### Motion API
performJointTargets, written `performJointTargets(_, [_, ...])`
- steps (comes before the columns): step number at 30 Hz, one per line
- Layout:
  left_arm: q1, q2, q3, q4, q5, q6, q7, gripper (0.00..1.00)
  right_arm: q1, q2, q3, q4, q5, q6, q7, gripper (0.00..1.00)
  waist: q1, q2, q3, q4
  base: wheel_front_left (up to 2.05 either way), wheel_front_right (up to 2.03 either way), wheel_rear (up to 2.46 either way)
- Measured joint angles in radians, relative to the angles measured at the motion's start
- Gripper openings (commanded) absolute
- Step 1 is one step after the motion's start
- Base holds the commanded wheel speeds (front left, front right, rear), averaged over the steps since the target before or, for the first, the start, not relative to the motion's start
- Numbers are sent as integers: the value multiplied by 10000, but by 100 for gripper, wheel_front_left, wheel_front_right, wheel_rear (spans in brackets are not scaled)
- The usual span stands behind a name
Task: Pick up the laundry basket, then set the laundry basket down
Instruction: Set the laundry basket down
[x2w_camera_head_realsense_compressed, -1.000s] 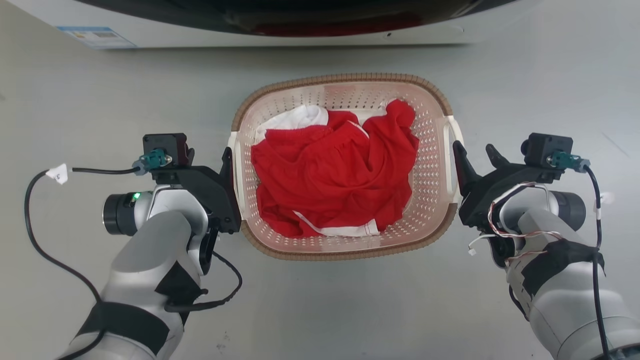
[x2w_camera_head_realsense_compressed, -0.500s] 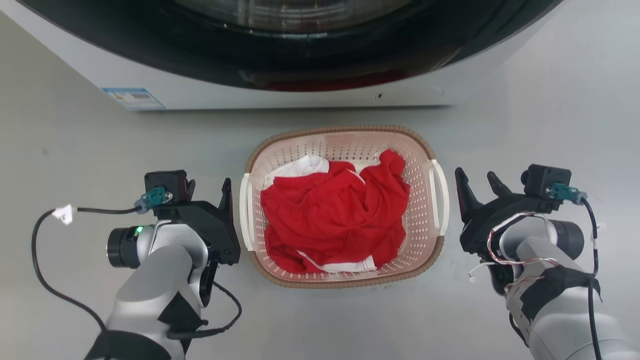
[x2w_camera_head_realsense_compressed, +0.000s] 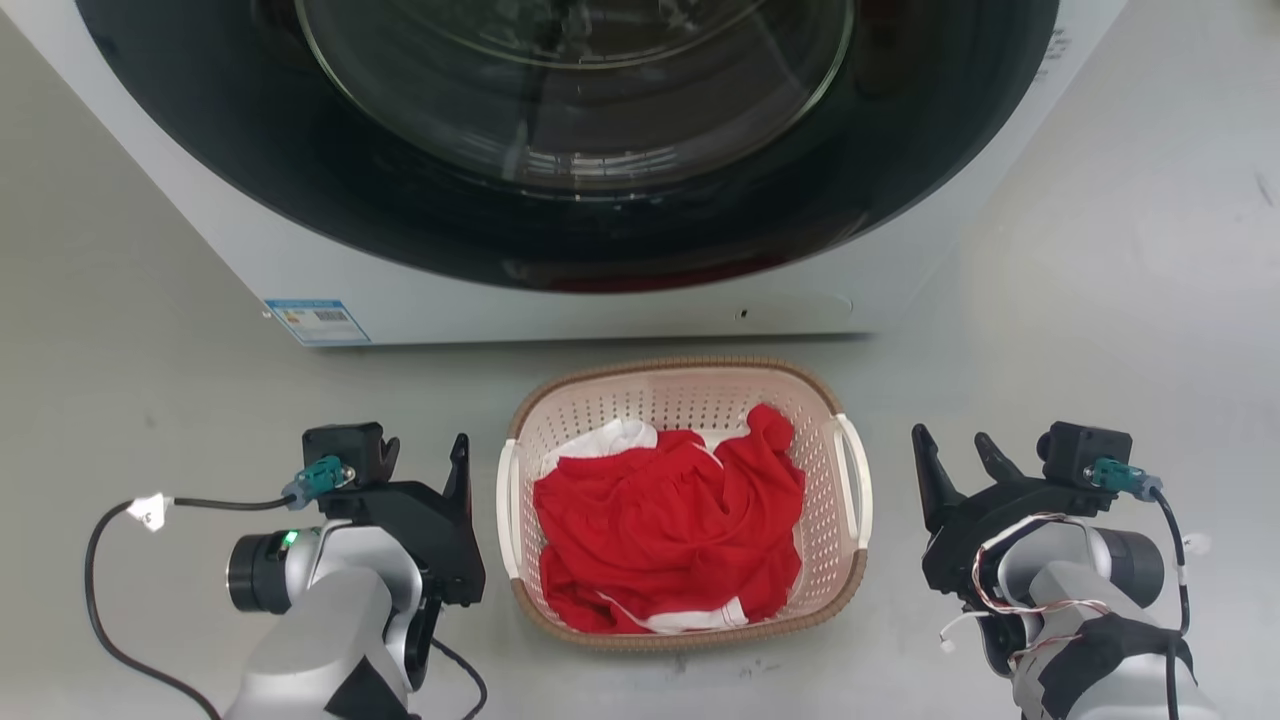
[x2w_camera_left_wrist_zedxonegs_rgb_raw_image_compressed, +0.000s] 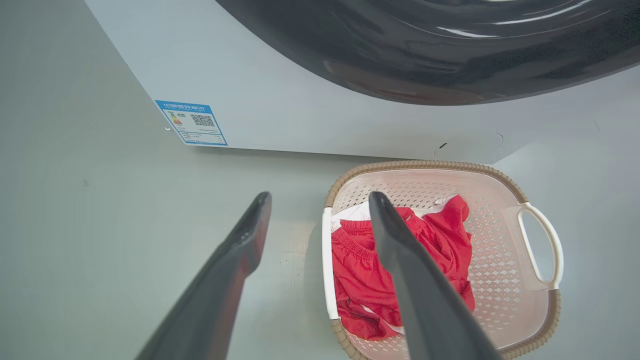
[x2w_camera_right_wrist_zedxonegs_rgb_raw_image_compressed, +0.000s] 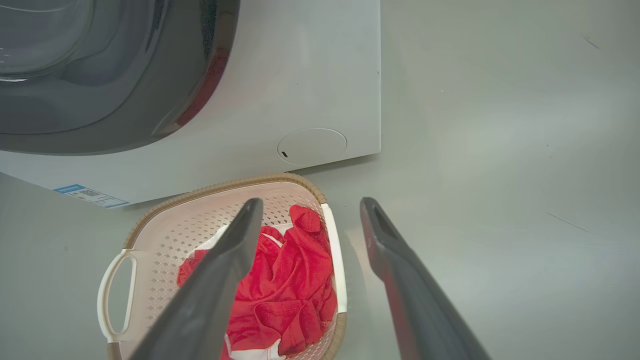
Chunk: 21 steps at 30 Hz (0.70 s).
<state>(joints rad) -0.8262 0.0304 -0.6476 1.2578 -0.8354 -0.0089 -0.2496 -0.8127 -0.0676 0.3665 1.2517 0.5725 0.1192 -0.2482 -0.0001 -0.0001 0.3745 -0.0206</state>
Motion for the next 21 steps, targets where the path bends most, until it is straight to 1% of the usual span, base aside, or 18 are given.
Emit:
performJointTargets(3, [222, 4, 44, -117, 6, 21, 0, 100, 203, -4, -2, -171, -12, 0, -10, 100, 0, 0, -364, 5, 0, 0, 0])
performJointTargets(8, [626, 33, 311, -573, 8, 286, 0, 100, 685, -54, -107, -658, -65, -25, -12, 100, -1, 0, -942, 20, 0, 0, 0])
performJointTargets(14, [1266, 249, 539, -1185, 230, 545, 0, 100, 1395, -142, -224, -1440, -203, -238, -12, 100, 0, 1, -1597, 39, 0, 0, 0])
performJointTargets(15, [1378, 288, 575, -1333, 280, 589, 0, 100, 1526, -151, -265, -1567, -205, -240, -12, 100, 0, 0, -1703, 43, 0, 0, 0])
performJointTargets(21, [2138, 483, 800, -2255, 548, 828, -2, 100, 2323, -217, -433, -2516, -401, -495, -12, 100, -1, 0, -2298, 52, 0, 0, 0])
